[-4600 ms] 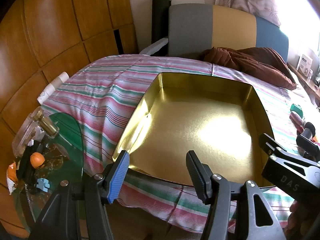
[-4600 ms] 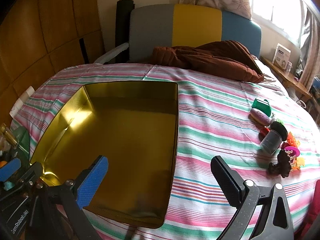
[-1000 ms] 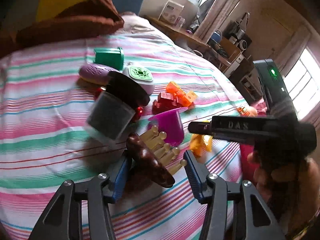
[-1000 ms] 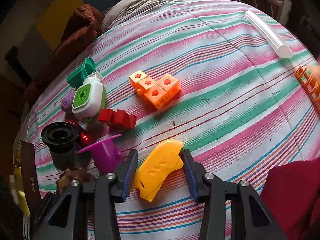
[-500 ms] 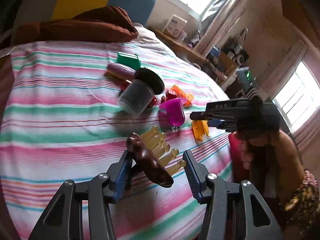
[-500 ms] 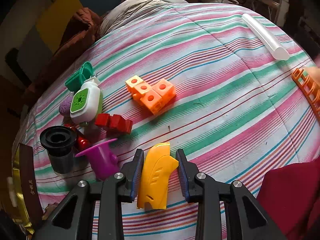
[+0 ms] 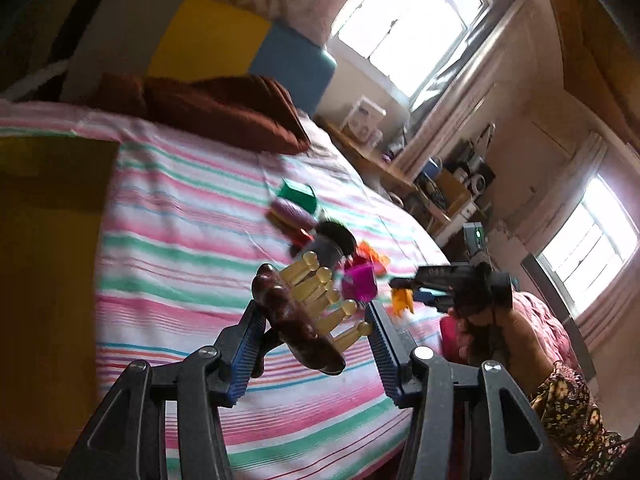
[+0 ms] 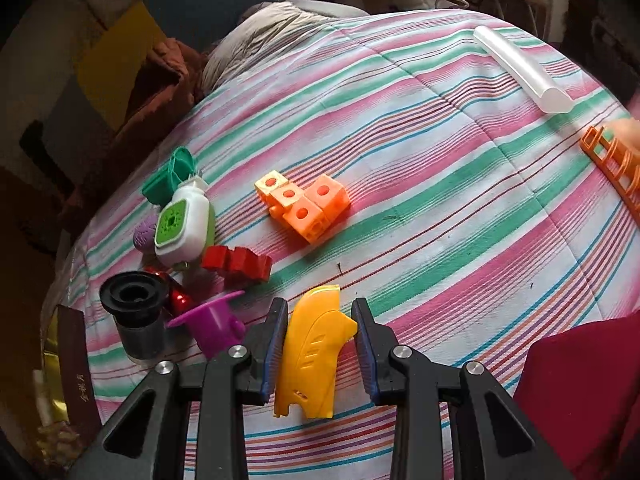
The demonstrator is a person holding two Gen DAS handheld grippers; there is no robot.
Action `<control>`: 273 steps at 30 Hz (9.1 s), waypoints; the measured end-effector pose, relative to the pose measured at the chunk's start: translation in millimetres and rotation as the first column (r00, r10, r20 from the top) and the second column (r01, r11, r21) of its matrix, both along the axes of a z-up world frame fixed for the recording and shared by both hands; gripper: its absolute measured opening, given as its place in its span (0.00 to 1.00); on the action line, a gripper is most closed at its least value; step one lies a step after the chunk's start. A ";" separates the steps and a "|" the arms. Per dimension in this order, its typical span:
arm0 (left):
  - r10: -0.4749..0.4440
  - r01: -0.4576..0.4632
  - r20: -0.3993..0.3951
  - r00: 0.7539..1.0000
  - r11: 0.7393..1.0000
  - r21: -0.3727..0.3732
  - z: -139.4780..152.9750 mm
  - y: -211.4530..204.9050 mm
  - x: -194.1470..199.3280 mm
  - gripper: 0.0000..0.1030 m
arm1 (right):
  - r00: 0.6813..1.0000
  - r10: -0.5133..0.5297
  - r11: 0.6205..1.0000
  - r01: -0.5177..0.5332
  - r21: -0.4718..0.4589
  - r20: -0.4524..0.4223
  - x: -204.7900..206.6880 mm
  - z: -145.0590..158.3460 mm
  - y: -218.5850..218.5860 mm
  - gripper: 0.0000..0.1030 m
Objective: Organize rigid objects
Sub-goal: 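Carry the brown comb into the gold tray and open left tool while right tool carries yellow piece, then lower the yellow shoe piece into the gold tray and open right tool, then grasp the magenta plunger cup with right tool while left tool returns to toys, then grasp the black-lidded clear cup with the left tool, then carry the black-lidded cup into the gold tray and open left tool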
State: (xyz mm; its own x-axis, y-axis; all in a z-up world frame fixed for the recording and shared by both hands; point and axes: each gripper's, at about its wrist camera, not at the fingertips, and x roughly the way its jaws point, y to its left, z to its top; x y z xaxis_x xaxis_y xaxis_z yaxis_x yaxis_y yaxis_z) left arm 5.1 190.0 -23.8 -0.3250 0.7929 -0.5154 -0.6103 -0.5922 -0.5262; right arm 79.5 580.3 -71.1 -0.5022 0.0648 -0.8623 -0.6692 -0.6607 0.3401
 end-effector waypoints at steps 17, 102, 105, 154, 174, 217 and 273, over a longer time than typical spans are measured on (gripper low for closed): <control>0.314 -0.311 -0.015 0.949 0.932 -0.187 -10.7 -116.4 -58.8 0.51 | 0.990 0.055 0.998 -0.050 0.046 -0.131 -7.0 22.5 -13.1 0.32; 0.800 -0.790 0.011 0.600 0.595 -0.146 2.5 -276.8 -32.2 0.58 | 0.602 0.756 0.626 -0.780 0.015 -0.258 -146.7 34.8 -454.4 0.56; 0.766 -0.759 -0.006 0.642 0.635 -0.141 4.3 -264.1 -29.5 0.58 | 0.611 0.745 0.646 -0.761 0.059 -0.267 -137.1 48.9 -441.8 0.60; 0.176 -0.226 -0.192 0.966 0.932 -0.285 15.3 -80.9 35.3 0.58 | 0.931 0.352 0.895 -0.366 0.254 0.102 -54.9 7.3 -77.8 0.60; -0.033 0.005 -0.080 0.996 0.945 -0.326 17.5 13.8 23.2 0.58 | 0.927 0.335 0.915 -0.362 0.177 0.167 -56.6 -9.6 -75.7 0.40; -0.157 0.046 -0.206 0.966 0.887 -0.460 -63.7 178.1 -39.7 0.42 | 0.963 0.241 0.967 -0.248 0.050 0.119 -33.9 -5.4 -42.7 0.37; 0.107 -0.117 -0.067 0.992 0.980 -0.164 5.5 -45.0 -5.5 0.42 | 0.939 0.339 0.925 -0.344 0.161 0.058 -45.7 4.1 -66.6 0.37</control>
State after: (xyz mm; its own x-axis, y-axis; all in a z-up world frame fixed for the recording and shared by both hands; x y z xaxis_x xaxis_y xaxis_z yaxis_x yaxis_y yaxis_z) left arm -0.5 145.1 -18.3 -0.4400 0.6544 -0.6150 -0.5619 -0.7348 -0.3799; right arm 33.8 513.7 -67.0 -0.4947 0.0370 -0.8683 -0.4007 -0.8963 0.1901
